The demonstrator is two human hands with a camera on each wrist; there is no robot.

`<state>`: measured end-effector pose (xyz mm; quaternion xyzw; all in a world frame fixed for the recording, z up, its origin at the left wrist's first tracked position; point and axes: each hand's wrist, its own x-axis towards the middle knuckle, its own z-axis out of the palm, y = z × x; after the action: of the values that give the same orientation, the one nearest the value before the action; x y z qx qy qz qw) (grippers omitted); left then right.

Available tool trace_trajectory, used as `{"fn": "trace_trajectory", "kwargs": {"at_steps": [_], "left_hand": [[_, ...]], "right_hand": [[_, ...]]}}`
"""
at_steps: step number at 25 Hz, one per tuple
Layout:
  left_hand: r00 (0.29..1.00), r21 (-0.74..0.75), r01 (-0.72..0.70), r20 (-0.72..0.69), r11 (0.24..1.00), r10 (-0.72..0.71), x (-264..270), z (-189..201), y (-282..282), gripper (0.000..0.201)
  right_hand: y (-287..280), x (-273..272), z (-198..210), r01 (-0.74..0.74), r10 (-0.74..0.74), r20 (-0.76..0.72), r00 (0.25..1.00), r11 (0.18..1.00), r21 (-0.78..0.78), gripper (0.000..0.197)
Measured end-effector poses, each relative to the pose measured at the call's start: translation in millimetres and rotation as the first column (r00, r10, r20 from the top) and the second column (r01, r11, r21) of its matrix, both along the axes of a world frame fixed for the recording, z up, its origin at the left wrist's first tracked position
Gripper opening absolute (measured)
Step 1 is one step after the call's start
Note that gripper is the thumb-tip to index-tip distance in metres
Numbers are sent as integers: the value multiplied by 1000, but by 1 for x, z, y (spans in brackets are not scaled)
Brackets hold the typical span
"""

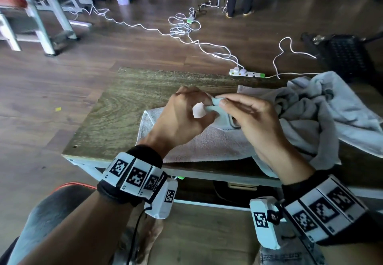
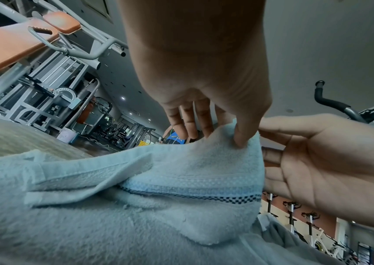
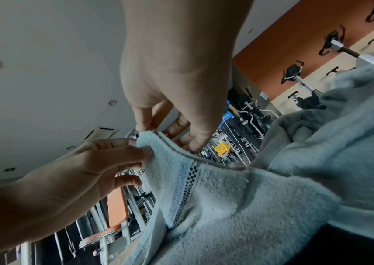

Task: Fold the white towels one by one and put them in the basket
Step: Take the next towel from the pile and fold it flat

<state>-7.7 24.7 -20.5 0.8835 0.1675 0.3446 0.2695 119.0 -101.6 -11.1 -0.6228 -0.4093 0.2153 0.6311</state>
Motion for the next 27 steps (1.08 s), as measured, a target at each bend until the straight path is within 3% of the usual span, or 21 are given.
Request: {"fn": "trace_trajectory", "kwargs": {"at_steps": [8,13,16,18,22,24,27], "left_hand": [[1000,2,-24,0,1000,24,-4,2,1,11],[1000,-25,10,-5,1000,-10,-4,2,-4,15],[999,-15,41,-17,999,-41,4,2,-7,12],[998,-75,53,21,996,-52,5,4,-7,10],[978,-228,101,203,968,-54,-3,13,-1,11],[976,-229,122,204,966,-75,-3,14,-1,11],[984,-195,150,128,969,-127,2,7,-10,14]], "right_hand": [[3,7,-3,59,-62,-85,994,998,-31,12],[3,5,-2,86,-89,132,987,996,24,18],[1,7,0,107,-103,184,977,994,-10,30],[2,18,0,188,-184,176,967,982,-4,32],[2,46,1,399,-402,48,914,915,65,18],[1,42,3,344,-348,69,935,937,59,17],[2,19,4,96,-88,234,968,995,-22,20]]}}
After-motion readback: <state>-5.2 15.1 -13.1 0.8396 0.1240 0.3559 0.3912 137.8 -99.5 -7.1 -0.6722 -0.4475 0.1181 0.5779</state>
